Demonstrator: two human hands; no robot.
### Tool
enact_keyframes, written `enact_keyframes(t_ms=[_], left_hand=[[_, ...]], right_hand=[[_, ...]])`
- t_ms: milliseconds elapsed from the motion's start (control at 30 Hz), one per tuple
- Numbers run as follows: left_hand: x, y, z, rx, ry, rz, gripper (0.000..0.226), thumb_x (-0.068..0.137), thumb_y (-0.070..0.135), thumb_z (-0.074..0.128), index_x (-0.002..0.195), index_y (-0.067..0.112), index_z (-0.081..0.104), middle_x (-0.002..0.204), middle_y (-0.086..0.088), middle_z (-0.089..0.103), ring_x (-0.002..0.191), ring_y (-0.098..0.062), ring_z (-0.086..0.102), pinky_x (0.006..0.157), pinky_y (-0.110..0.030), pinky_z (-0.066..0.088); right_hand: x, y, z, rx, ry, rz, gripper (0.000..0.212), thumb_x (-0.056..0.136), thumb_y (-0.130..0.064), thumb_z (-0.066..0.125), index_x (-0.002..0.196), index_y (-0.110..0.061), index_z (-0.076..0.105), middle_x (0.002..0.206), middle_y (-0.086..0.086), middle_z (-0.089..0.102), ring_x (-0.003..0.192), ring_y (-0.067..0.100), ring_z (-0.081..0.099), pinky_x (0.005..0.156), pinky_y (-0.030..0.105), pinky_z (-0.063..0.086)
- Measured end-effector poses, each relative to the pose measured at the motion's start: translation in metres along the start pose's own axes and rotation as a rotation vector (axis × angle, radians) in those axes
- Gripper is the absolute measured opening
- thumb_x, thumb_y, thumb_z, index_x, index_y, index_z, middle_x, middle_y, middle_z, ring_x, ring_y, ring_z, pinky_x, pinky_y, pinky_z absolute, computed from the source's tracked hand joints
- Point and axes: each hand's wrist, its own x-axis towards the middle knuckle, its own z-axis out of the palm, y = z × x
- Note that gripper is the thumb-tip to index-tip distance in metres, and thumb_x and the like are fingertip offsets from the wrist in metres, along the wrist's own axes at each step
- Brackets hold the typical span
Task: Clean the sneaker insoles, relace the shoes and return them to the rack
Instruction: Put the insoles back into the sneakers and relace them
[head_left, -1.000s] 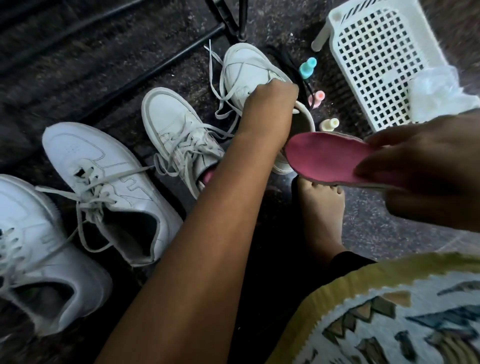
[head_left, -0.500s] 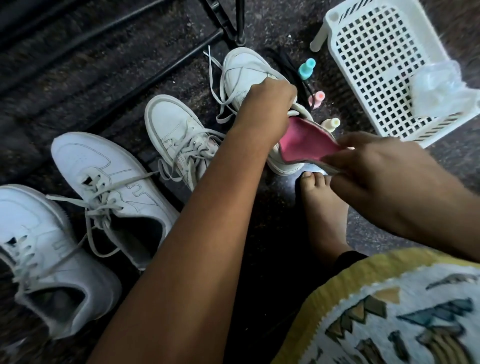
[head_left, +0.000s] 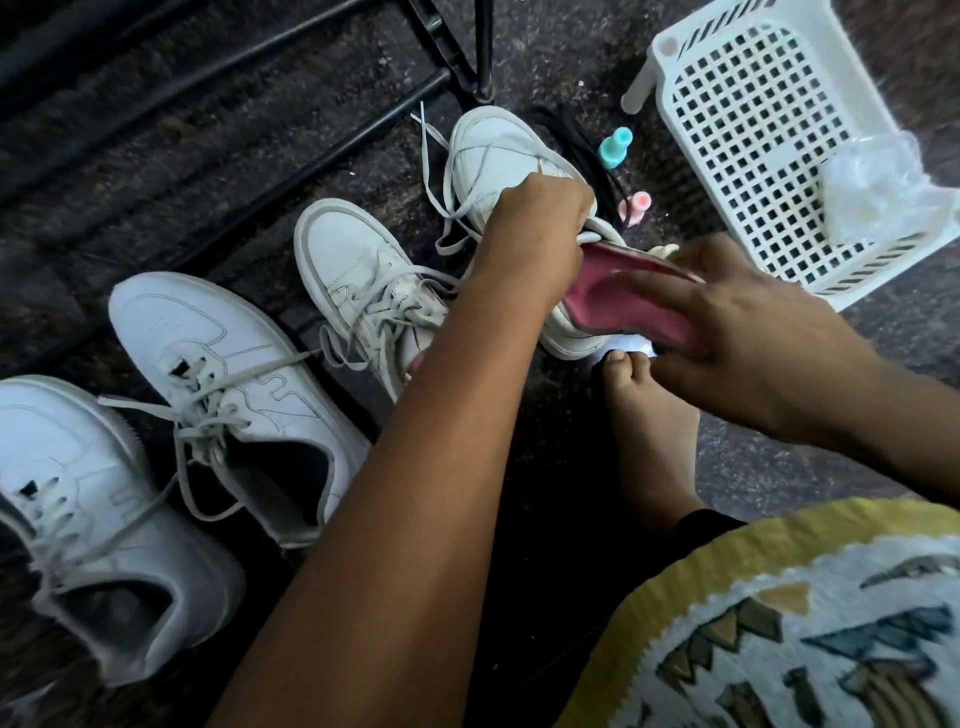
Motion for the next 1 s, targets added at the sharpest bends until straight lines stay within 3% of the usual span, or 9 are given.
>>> enact_keyframes(t_ms=[167, 233, 367, 500, 600, 733, 867, 1000], left_hand=[[0.001, -0.001, 0.003, 0.002, 0.001, -0.018, 0.019, 0.078, 0.004, 0.059, 0.071, 0.017, 0.047, 0.084, -0.006, 0.061, 0.072, -0.022, 0.051, 0.066, -0.031, 0.041], [0.002, -0.001, 0.003, 0.001, -0.005, -0.018, 0.018, 0.079, 0.007, 0.061, 0.072, 0.017, 0.047, 0.084, -0.005, 0.062, 0.072, -0.022, 0.051, 0.065, -0.03, 0.04], [0.0, 0.003, 0.004, -0.026, 0.003, -0.019, 0.017, 0.08, 0.009, 0.062, 0.073, 0.016, 0.049, 0.082, -0.003, 0.06, 0.071, -0.021, 0.051, 0.063, -0.029, 0.04], [0.001, 0.005, 0.006, -0.017, 0.013, -0.033, 0.017, 0.081, 0.007, 0.061, 0.074, 0.016, 0.049, 0.084, -0.003, 0.06, 0.072, -0.021, 0.051, 0.064, -0.028, 0.04], [0.001, 0.006, 0.004, -0.025, -0.005, -0.044, 0.015, 0.08, 0.006, 0.059, 0.073, 0.016, 0.05, 0.085, -0.004, 0.062, 0.077, -0.023, 0.055, 0.066, -0.028, 0.041], [0.0, 0.008, 0.002, -0.031, -0.01, -0.05, 0.014, 0.079, 0.007, 0.058, 0.072, 0.016, 0.051, 0.087, -0.006, 0.063, 0.075, -0.024, 0.055, 0.064, -0.029, 0.04], [-0.001, 0.008, 0.003, -0.039, -0.006, -0.066, 0.014, 0.079, 0.008, 0.06, 0.072, 0.017, 0.051, 0.087, -0.006, 0.064, 0.074, -0.023, 0.053, 0.063, -0.028, 0.037], [0.0, 0.01, 0.003, -0.029, -0.01, -0.073, 0.013, 0.081, 0.009, 0.058, 0.073, 0.017, 0.051, 0.089, -0.007, 0.065, 0.078, -0.026, 0.057, 0.067, -0.031, 0.041]], right_hand=[[0.023, -0.006, 0.018, -0.156, 0.066, 0.004, 0.04, 0.08, -0.042, 0.058, 0.118, -0.03, 0.061, 0.126, 0.009, 0.038, 0.087, 0.033, 0.059, 0.064, 0.033, 0.041], [0.026, -0.003, 0.019, -0.106, 0.123, -0.011, 0.035, 0.083, -0.039, 0.056, 0.114, -0.026, 0.066, 0.121, 0.01, 0.043, 0.081, 0.034, 0.06, 0.063, 0.034, 0.041], [0.03, 0.009, 0.018, 0.017, 0.277, 0.054, 0.041, 0.087, -0.042, 0.046, 0.109, -0.014, 0.067, 0.114, 0.013, 0.048, 0.074, 0.035, 0.057, 0.058, 0.032, 0.035], [0.028, 0.002, 0.029, 0.014, 0.225, 0.07, 0.042, 0.089, -0.044, 0.047, 0.11, -0.013, 0.066, 0.115, 0.012, 0.044, 0.072, 0.033, 0.055, 0.061, 0.037, 0.043], [0.032, -0.008, 0.033, -0.031, 0.182, 0.082, 0.045, 0.089, -0.053, 0.049, 0.113, -0.017, 0.064, 0.116, 0.011, 0.039, 0.065, 0.025, 0.041, 0.055, 0.033, 0.031], [0.04, -0.012, 0.044, -0.062, 0.264, 0.036, 0.043, 0.095, -0.049, 0.04, 0.1, -0.016, 0.067, 0.108, 0.009, 0.044, 0.081, 0.032, 0.053, 0.053, 0.031, 0.028], [0.049, -0.007, 0.051, 0.054, 0.313, 0.046, 0.049, 0.095, -0.047, 0.031, 0.098, -0.016, 0.069, 0.109, 0.011, 0.046, 0.086, 0.033, 0.052, 0.06, 0.033, 0.035], [0.053, -0.004, 0.043, -0.062, 0.084, -0.038, 0.069, 0.086, -0.064, 0.015, 0.111, -0.019, 0.061, 0.119, 0.005, 0.044, 0.108, 0.031, 0.047, 0.073, 0.038, 0.046]])
